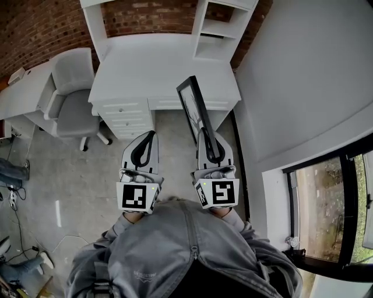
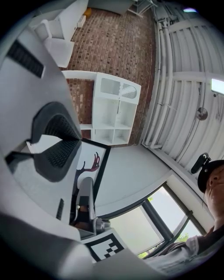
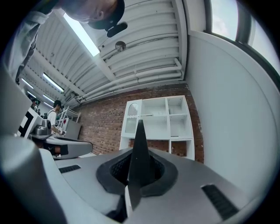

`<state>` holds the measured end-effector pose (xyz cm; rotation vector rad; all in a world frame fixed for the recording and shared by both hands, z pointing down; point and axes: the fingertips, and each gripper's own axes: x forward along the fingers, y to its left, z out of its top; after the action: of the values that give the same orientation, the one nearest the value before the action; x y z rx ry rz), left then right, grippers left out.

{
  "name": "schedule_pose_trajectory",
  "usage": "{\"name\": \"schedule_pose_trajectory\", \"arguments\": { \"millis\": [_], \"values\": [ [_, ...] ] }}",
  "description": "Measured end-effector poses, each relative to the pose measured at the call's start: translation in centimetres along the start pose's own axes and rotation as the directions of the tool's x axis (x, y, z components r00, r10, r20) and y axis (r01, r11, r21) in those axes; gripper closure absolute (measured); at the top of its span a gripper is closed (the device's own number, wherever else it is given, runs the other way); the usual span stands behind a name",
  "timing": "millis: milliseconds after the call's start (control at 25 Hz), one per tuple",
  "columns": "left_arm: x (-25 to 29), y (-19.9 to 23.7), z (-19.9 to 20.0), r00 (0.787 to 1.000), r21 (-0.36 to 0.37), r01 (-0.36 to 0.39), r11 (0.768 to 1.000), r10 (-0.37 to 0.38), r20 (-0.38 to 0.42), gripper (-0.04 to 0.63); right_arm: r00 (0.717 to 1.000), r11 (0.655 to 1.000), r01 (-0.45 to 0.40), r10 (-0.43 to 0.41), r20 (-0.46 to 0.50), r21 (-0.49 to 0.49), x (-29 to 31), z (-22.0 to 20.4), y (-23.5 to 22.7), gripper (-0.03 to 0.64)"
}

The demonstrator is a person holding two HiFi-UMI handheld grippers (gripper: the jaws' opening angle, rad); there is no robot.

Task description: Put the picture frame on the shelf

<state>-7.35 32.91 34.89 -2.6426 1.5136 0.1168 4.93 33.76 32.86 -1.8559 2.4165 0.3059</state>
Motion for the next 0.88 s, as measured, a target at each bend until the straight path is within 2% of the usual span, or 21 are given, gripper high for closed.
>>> {"name": "schedule_pose_trajectory", "arguments": {
  "millis": [440,880],
  "values": [
    [1.1,-1.3,-1.1,0.998,0.003,-0.059,0.998,0.059,-0.020,0.589,0.998,0.998,-0.062,0.061,0.022,0.030,0.8,-0.7,-1.8,0.584],
    [6.3,3.3,-2.9,0.998,-0.010,-0.059,0.998,0.059,-0.020,0.589,0.999,0.998,-0.052,0.051,0.018,0.018,7.0,-2.7,-2.4,0.584]
  ]
}}
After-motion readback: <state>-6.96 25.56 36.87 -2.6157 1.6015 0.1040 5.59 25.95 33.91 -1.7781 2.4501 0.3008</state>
